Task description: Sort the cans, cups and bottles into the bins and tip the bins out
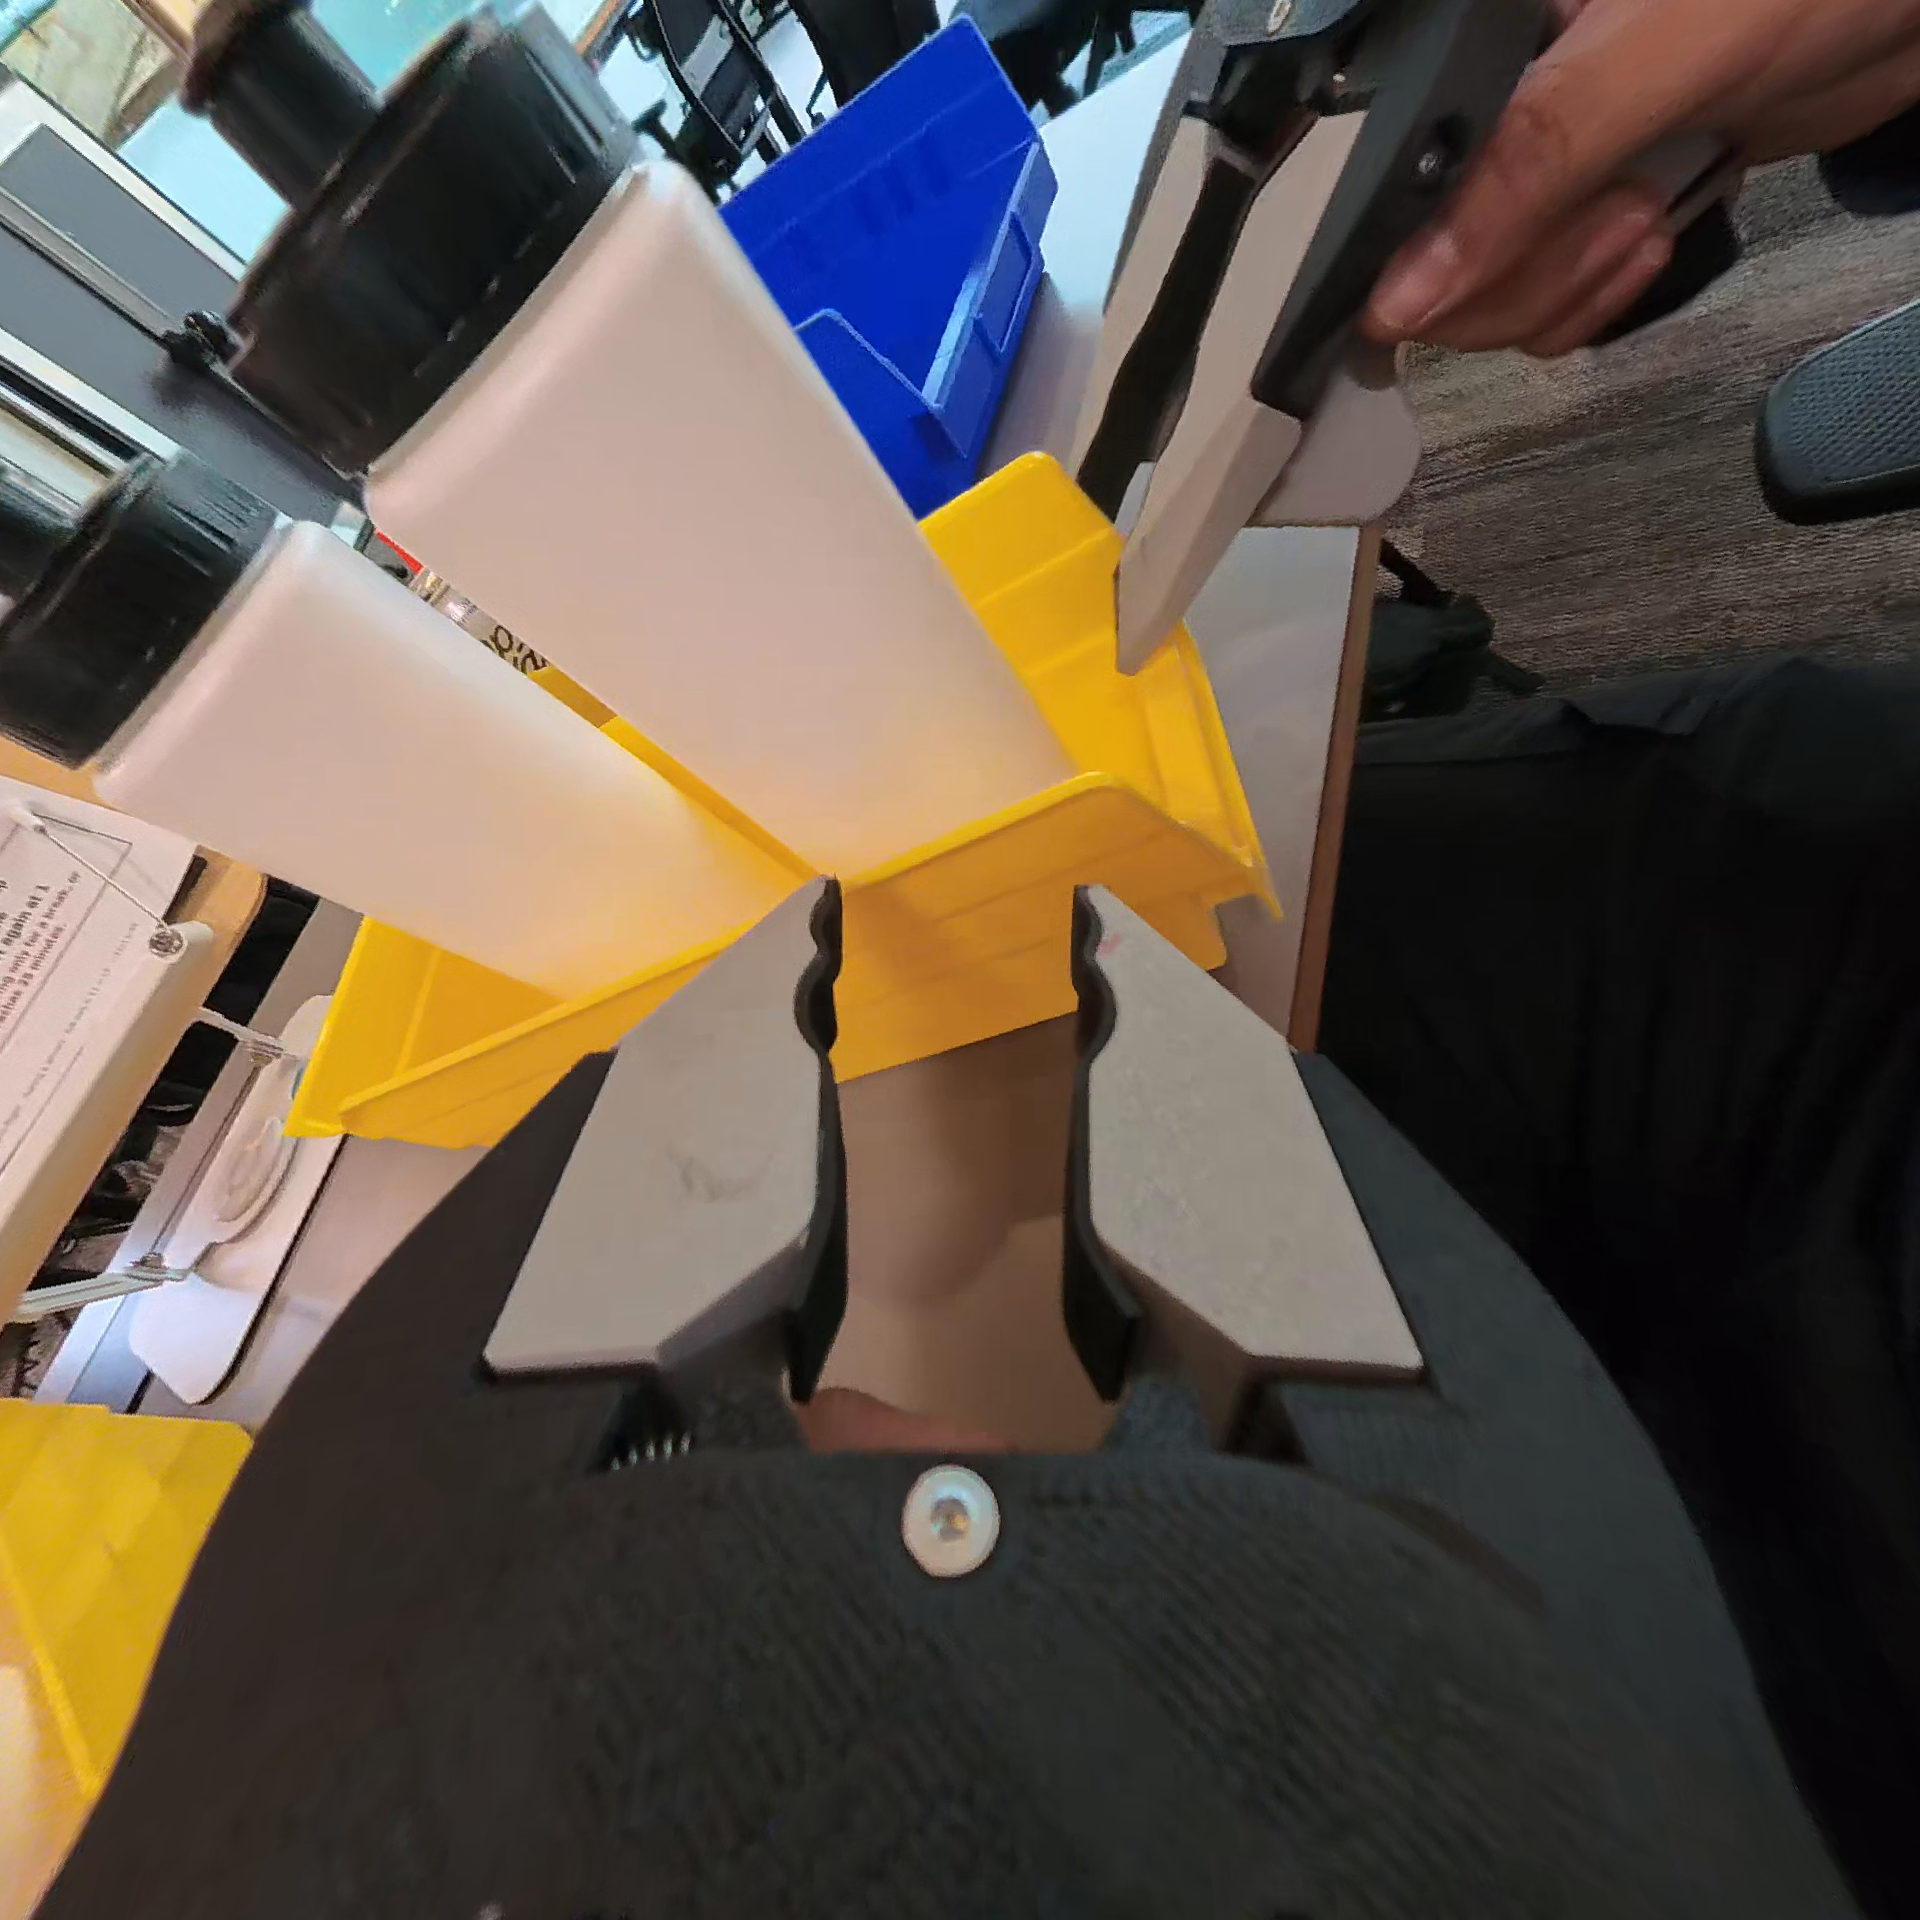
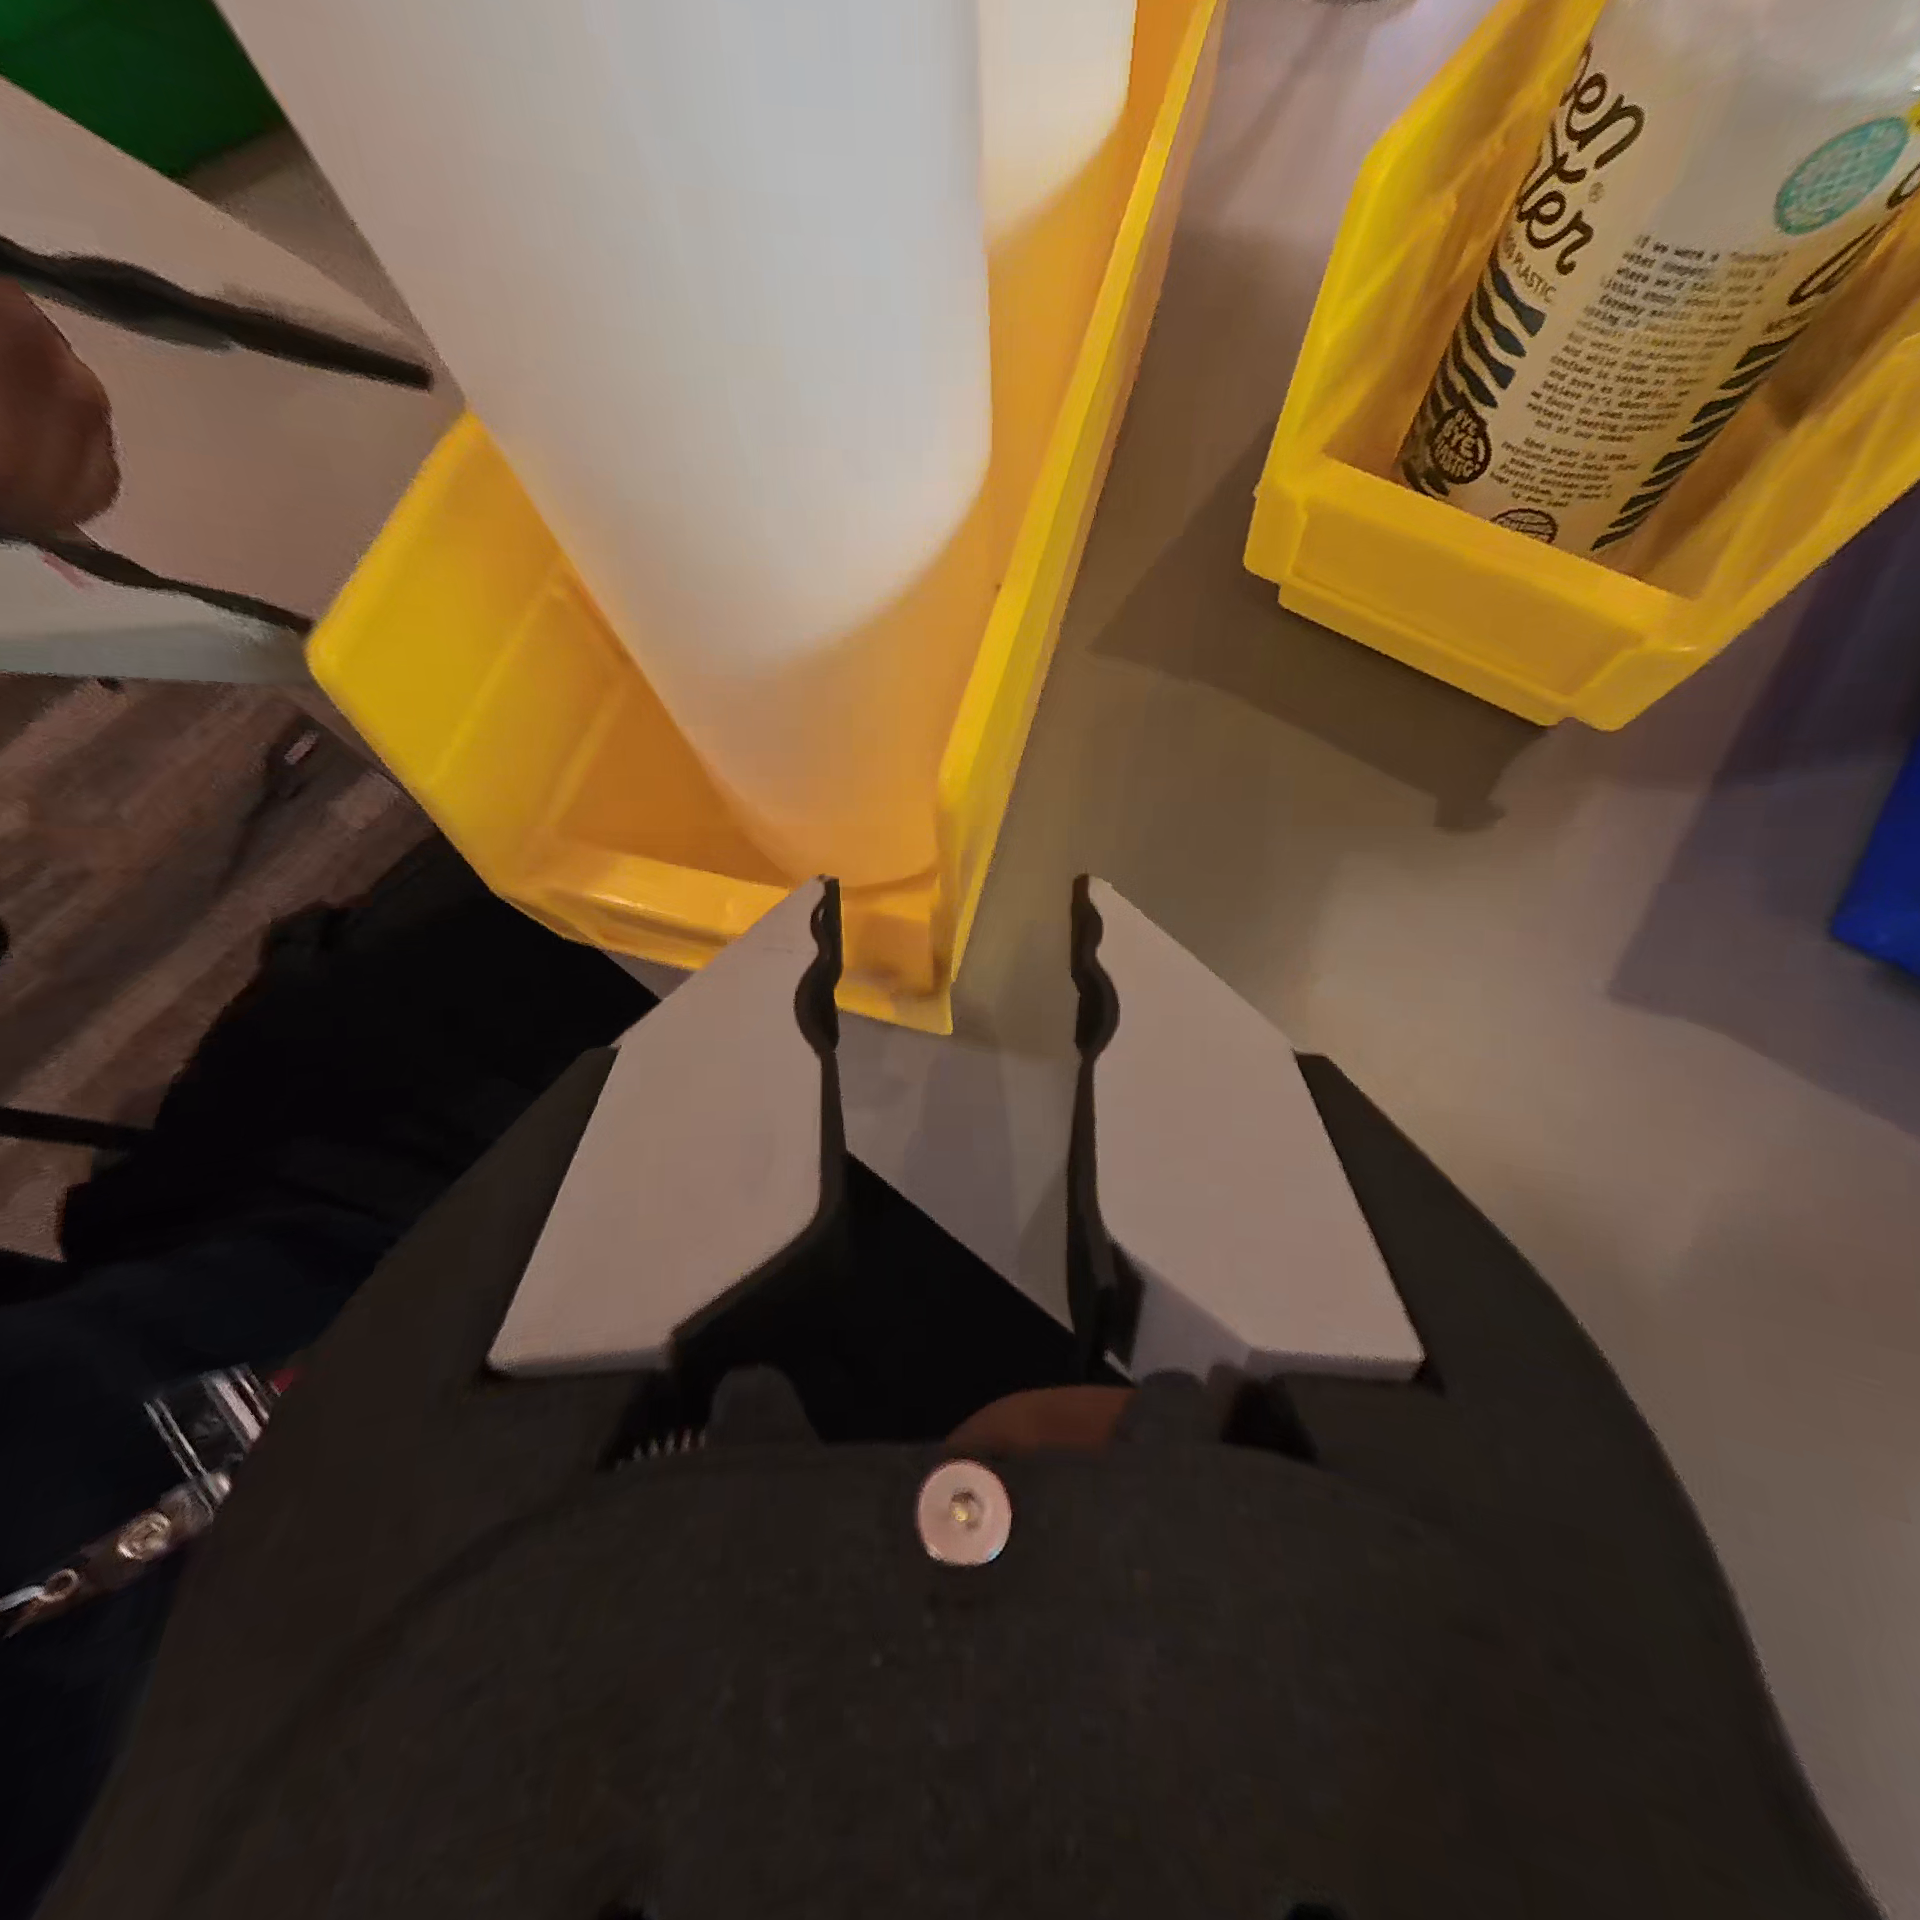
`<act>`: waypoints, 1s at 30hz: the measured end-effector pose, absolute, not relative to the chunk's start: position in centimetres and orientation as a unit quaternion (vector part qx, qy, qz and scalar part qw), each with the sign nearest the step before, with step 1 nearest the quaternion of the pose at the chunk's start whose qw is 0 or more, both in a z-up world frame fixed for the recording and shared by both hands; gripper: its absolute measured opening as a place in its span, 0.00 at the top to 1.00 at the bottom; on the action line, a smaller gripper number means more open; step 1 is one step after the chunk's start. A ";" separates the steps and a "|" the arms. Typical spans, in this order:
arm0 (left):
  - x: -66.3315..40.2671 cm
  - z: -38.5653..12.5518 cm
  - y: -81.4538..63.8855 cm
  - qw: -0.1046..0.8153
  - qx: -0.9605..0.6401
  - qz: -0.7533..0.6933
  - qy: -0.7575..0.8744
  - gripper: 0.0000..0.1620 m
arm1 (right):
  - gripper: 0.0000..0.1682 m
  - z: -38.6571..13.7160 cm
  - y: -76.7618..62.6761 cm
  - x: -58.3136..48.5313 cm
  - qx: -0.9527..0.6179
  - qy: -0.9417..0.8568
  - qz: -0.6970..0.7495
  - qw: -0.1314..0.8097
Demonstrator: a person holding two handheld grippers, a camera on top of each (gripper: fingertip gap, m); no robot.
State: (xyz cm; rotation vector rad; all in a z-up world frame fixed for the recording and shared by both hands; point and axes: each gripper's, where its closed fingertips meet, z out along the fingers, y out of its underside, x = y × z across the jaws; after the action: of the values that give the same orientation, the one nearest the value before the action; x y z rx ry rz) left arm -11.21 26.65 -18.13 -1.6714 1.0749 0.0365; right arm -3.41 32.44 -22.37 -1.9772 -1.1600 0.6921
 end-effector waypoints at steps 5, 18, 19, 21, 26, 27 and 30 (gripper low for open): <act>-11.9 -17.7 26.2 0.548 -0.702 0.022 0.454 0.74 | 0.73 -21.6 31.6 -0.7 -0.729 -0.529 0.187 0.392; -13.1 -17.8 26.3 0.550 -0.717 0.013 0.428 0.74 | 0.70 -24.2 28.5 -5.0 -0.540 -0.783 0.004 0.309; -13.2 -17.8 26.3 0.549 -0.718 0.014 0.427 0.74 | 0.73 -24.8 28.9 -5.2 -0.537 -0.789 -0.001 0.299; -13.6 -17.7 26.3 0.551 -0.720 0.014 0.423 0.74 | 0.79 -25.7 29.4 -5.4 -0.529 -0.801 -0.009 0.281; -14.2 -17.3 26.4 0.558 -0.722 0.002 0.409 0.74 | 0.81 -26.0 30.1 -5.6 -0.506 -0.823 -0.034 0.254; -14.3 -17.2 26.4 0.560 -0.722 0.003 0.407 0.75 | 0.81 -26.0 30.1 -5.5 -0.506 -0.826 -0.036 0.245; -14.6 -16.8 26.2 0.564 -0.720 0.004 0.404 0.75 | 0.82 -25.9 29.9 -5.0 -0.508 -0.831 -0.041 0.223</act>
State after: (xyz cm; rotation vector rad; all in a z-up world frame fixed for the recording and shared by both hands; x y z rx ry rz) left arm -14.55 26.25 -16.82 -1.6946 0.9515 0.0093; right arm -5.00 29.91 -25.90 -1.4016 -2.2959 -0.1133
